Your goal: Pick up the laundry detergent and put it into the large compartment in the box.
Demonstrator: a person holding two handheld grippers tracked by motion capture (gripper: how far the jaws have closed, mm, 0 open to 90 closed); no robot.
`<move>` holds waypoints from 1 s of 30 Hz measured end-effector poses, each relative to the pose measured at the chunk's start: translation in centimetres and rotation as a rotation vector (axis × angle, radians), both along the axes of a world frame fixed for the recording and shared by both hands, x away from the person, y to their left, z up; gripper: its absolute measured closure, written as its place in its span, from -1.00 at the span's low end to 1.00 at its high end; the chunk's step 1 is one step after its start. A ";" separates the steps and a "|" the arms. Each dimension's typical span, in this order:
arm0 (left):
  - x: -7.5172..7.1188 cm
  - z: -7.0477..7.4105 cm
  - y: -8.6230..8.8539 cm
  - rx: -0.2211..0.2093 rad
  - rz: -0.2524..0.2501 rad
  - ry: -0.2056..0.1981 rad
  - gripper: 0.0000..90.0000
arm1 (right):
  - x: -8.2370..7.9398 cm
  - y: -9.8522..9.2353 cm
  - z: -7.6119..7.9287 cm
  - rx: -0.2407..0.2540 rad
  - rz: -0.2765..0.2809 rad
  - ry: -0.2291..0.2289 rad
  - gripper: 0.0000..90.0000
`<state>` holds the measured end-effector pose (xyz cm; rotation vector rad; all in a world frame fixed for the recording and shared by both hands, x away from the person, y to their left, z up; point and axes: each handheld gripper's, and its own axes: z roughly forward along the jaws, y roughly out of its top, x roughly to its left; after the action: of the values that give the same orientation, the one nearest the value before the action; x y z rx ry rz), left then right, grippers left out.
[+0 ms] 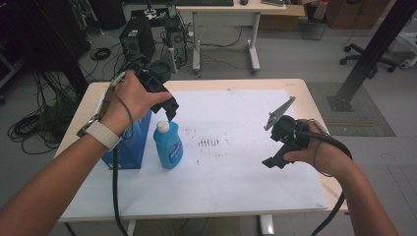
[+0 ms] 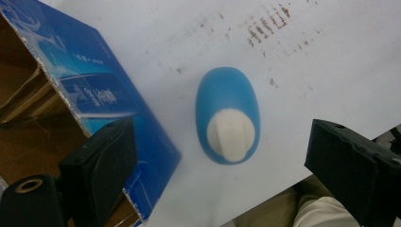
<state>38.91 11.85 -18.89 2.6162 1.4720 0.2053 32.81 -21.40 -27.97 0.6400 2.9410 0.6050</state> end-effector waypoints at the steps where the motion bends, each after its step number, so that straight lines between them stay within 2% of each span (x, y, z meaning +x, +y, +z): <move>1: 0.0 -0.1 0.0 -0.001 0.004 -0.001 -0.78 | 0.0 0.0 0.0 -0.001 0.001 -0.001 -0.80; 10: -0.1 -0.7 -0.3 0.000 0.017 -0.013 -0.77 | 0.0 -0.1 -0.1 0.002 0.001 -0.001 -0.80; 21: 0.1 -2.0 -0.3 0.006 0.023 -0.002 -0.77 | 0.0 -0.2 -0.1 0.002 0.004 -0.003 -0.80; 30: 0.1 -3.2 -0.6 0.012 0.020 0.021 -0.78 | -0.1 -0.1 -0.1 0.004 0.004 -0.001 -0.80</move>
<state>38.97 11.29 -22.07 2.6221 1.5091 0.1902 32.73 -21.52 -28.09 0.6336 2.9414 0.6118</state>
